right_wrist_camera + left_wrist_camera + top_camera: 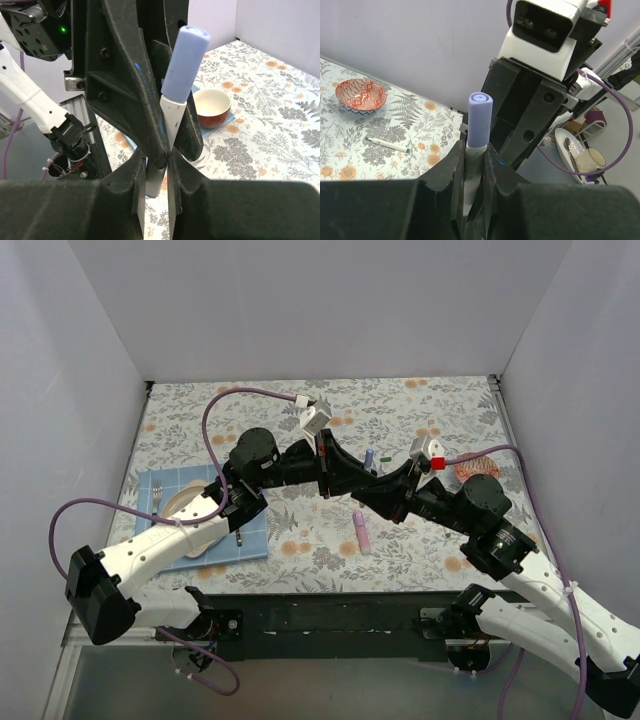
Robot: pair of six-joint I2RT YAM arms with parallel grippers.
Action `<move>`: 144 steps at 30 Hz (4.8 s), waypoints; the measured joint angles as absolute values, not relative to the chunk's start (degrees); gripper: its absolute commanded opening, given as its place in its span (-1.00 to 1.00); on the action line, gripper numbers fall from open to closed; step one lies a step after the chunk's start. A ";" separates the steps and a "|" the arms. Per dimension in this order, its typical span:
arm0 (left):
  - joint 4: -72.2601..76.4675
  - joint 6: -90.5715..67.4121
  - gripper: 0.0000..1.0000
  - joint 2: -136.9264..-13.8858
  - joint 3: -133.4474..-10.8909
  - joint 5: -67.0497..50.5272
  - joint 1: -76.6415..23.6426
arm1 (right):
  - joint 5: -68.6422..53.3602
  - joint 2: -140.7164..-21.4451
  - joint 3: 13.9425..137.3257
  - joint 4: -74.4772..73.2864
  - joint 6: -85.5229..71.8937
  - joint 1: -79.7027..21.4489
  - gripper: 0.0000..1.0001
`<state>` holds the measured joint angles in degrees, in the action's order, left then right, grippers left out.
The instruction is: Insert the pens into the pen caps
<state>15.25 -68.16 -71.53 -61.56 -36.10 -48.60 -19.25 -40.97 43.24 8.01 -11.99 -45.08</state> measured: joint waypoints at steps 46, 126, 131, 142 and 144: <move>14.55 -70.52 -1.00 -67.92 -54.85 -31.46 -48.56 | -16.67 -42.70 34.96 15.86 -28.62 -45.78 -0.10; 5.65 -48.90 -1.00 -58.33 -49.21 -32.29 -46.19 | -8.86 -44.51 51.24 1.39 -28.01 -45.43 0.57; 5.52 -47.75 -1.00 -57.23 -48.47 -30.57 -46.19 | -7.46 -47.22 51.88 1.48 -27.99 -45.43 0.52; 4.69 -47.31 -1.00 -57.21 -48.47 -28.82 -46.19 | -10.41 -50.63 52.69 5.58 -28.73 -45.43 0.43; 4.69 -47.31 -1.00 -57.21 -48.47 -28.53 -46.19 | -10.66 -50.85 52.69 6.22 -28.80 -45.43 0.38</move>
<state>4.69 -47.31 -57.21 -48.47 -28.53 -46.19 -10.66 -50.85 52.69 6.22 -28.80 -45.43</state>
